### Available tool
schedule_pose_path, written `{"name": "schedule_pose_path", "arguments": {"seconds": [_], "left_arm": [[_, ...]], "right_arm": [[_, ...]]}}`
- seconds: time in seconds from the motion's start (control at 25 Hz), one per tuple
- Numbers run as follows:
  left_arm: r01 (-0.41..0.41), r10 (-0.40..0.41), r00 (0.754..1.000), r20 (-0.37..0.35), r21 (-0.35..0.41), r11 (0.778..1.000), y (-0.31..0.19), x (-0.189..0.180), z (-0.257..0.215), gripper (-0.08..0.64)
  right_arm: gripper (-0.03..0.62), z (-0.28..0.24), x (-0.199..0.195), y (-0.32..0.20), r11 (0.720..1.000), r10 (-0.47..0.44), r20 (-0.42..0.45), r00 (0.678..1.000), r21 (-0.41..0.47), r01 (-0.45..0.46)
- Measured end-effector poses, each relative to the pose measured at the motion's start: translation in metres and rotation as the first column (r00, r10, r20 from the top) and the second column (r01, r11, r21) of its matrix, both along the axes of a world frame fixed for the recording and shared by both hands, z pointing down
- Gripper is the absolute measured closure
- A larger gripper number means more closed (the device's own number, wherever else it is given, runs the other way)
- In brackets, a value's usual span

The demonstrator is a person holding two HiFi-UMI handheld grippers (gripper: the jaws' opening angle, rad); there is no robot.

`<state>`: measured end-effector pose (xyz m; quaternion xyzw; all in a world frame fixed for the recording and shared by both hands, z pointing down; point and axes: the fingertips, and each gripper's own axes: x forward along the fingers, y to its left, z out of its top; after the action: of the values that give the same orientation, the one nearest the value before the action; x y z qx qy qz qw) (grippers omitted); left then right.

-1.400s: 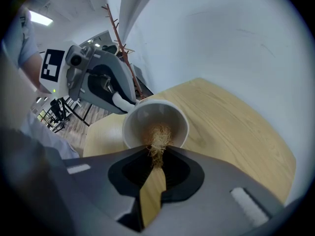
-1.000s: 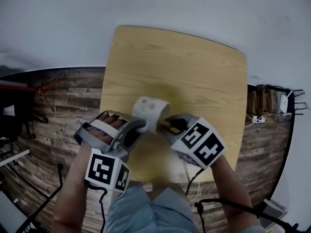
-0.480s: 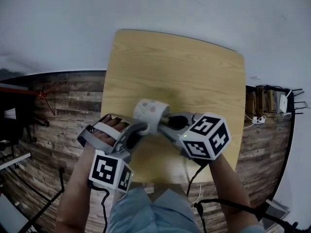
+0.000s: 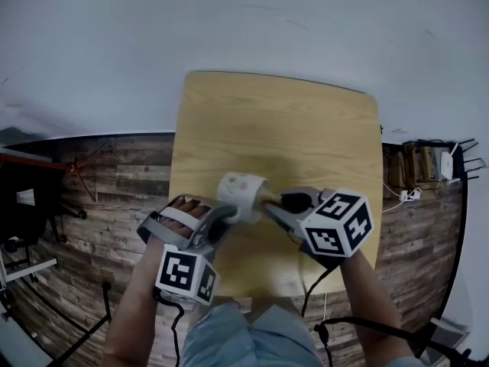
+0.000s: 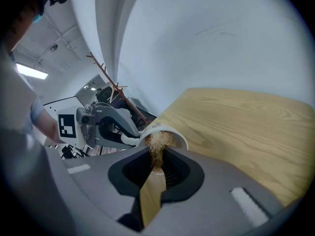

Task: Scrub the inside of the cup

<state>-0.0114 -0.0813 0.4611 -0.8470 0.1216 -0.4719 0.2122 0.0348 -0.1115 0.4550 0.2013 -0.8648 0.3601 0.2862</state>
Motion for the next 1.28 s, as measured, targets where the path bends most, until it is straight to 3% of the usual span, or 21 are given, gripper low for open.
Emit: {"name": "schedule_pose_path", "arguments": {"seconds": [0.16, 0.4, 0.68, 0.92, 1.16, 1.28], "left_arm": [[0.016, -0.016, 1.0, -0.02, 0.0, 1.0, -0.002, -0.002, 0.001, 0.483], [0.087, -0.091, 0.988, -0.123, -0.036, 0.996, -0.002, -0.014, 0.003, 0.483], [0.197, -0.218, 0.944, -0.246, -0.107, 0.975, -0.004, -0.028, 0.006, 0.483], [0.289, -0.356, 0.856, -0.374, -0.223, 0.931, -0.005, -0.049, 0.017, 0.483], [0.36, -0.497, 0.753, -0.431, -0.363, 0.859, 0.002, -0.074, 0.042, 0.483], [0.375, -0.535, 0.725, -0.434, -0.404, 0.835, 0.006, -0.079, 0.054, 0.483]], "right_arm": [[0.543, -0.009, 0.014, -0.001, 1.0, 0.022, -0.024, 0.999, 0.021, -0.022], [0.543, -0.044, 0.03, -0.01, 0.991, 0.082, -0.033, 0.996, 0.11, -0.078], [0.541, -0.078, 0.039, -0.013, 0.962, 0.147, -0.011, 0.989, 0.235, -0.141], [0.541, -0.091, 0.033, -0.002, 0.938, 0.195, 0.017, 0.981, 0.289, -0.192], [0.541, -0.109, 0.019, 0.004, 0.9, 0.24, 0.054, 0.969, 0.363, -0.243], [0.541, -0.115, 0.016, 0.006, 0.88, 0.259, 0.058, 0.964, 0.398, -0.26]]}}
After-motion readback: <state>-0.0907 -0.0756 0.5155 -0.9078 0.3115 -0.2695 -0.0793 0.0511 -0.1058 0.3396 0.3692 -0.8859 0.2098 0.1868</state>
